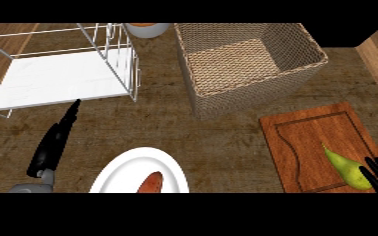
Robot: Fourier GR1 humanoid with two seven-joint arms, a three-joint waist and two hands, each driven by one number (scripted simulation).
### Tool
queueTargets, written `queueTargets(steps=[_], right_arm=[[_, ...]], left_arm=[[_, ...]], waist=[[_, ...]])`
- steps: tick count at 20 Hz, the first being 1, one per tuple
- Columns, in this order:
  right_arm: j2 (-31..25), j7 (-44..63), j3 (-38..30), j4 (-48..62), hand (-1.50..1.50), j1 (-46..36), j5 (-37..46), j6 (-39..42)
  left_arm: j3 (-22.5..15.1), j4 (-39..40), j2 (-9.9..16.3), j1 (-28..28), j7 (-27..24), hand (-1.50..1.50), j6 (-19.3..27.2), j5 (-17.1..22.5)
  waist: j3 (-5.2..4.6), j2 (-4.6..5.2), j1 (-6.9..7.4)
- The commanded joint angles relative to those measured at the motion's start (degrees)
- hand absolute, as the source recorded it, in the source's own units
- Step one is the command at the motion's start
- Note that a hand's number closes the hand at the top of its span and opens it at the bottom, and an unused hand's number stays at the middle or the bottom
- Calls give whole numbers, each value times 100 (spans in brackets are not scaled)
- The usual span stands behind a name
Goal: Pick the pear from the cutting board and place it in the basket
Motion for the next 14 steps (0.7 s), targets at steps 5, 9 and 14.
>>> queueTargets(steps=[5,9,14], right_arm=[[368,315,161,546,-150,-696,375,-454],[157,83,104,858,-150,-976,212,-290],[210,332,169,1224,-150,-1214,600,-382]], left_arm=[[143,-385,89,-5,336,0,-249,29],[127,-57,-56,-137,202,0,-181,-77],[97,-170,-129,71,139,0,-138,-177]], waist=[[72,12,81],[71,16,61],[72,16,86]])
